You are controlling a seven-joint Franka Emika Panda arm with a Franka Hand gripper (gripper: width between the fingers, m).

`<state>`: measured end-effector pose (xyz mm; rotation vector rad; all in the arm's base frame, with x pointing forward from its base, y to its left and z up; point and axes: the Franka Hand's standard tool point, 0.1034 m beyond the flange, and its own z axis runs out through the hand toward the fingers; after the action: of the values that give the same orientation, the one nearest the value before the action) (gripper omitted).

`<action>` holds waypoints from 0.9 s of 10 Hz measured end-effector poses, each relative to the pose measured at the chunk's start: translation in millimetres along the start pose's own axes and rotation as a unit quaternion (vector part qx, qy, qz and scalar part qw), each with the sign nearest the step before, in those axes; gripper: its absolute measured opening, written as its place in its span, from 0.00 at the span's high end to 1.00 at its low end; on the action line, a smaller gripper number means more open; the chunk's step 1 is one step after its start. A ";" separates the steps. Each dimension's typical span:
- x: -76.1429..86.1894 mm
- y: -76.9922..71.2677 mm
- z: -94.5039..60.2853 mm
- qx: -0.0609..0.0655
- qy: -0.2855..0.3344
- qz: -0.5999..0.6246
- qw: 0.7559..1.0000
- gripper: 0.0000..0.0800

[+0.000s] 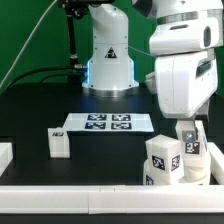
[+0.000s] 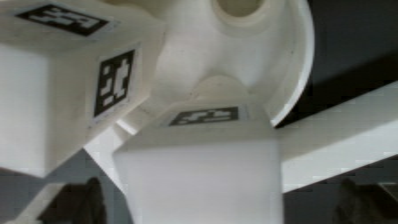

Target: Assemble stool

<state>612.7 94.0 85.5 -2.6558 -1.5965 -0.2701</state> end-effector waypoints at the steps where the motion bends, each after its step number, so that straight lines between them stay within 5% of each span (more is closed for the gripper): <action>1: -0.6 -1.9 1.2 0.010 -0.006 0.000 1.000 0.19; 4: 11.5 -4.3 2.9 0.056 -0.037 0.017 0.998 0.19; 8: 14.0 -6.2 5.4 0.060 -0.039 0.020 0.997 0.22; 9: 14.0 -6.3 5.5 0.060 -0.039 0.020 0.997 0.44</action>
Offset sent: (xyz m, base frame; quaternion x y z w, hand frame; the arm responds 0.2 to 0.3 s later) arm 0.0122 0.0096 -0.0019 0.0570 -0.0921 0.0112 0.9940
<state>614.3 109.8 82.0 -2.6342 -1.5250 -0.0676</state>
